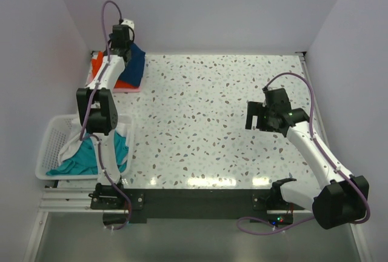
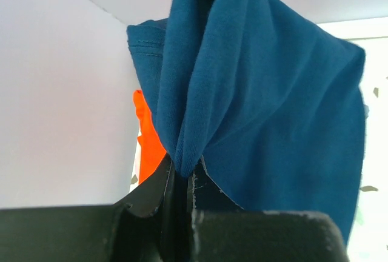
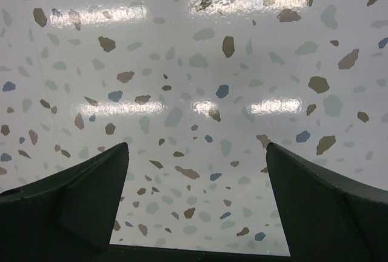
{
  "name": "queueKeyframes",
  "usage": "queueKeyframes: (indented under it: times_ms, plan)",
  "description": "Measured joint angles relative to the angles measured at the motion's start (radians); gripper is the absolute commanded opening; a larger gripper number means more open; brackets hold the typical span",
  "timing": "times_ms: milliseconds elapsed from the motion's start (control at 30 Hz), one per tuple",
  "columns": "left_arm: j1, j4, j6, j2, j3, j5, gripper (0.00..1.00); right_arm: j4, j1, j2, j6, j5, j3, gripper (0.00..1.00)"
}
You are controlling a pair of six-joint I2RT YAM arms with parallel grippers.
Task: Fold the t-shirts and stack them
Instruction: Neatly place the folded tshirt to the corner
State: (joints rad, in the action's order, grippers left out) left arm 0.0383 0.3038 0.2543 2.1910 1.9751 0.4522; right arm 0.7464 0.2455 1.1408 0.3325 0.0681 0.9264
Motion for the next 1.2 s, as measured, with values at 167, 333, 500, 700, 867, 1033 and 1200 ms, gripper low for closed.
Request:
queueKeyframes:
  times_ms: [167,333,500,700,867,1033,1200]
  plan:
    - [-0.029,-0.006,-0.003,0.043,0.011,-0.003,0.0,0.003,0.0,0.019,0.003,0.02,0.0,0.99]
    - [-0.068,-0.011,-0.012,0.071,0.015,-0.019,0.0,0.005,-0.002,0.031,0.011,0.02,-0.002,0.99]
    - [-0.102,-0.016,-0.026,0.081,0.015,-0.026,0.01,0.006,-0.002,0.031,0.021,0.021,-0.002,0.99]
    - [-0.122,-0.033,-0.046,0.082,0.015,-0.042,1.0,0.011,-0.004,0.031,0.027,0.024,-0.002,0.99]
    - [-0.13,-0.037,-0.068,0.081,0.015,-0.039,1.0,0.024,-0.004,0.027,0.027,0.024,-0.002,0.99]
    - [-0.13,-0.027,-0.119,0.056,0.015,-0.055,1.0,0.033,-0.004,-0.01,0.029,0.024,-0.002,0.99]
    - [-0.13,0.005,-0.2,-0.03,0.013,-0.097,1.0,0.034,-0.004,-0.045,0.029,0.024,-0.002,0.99]
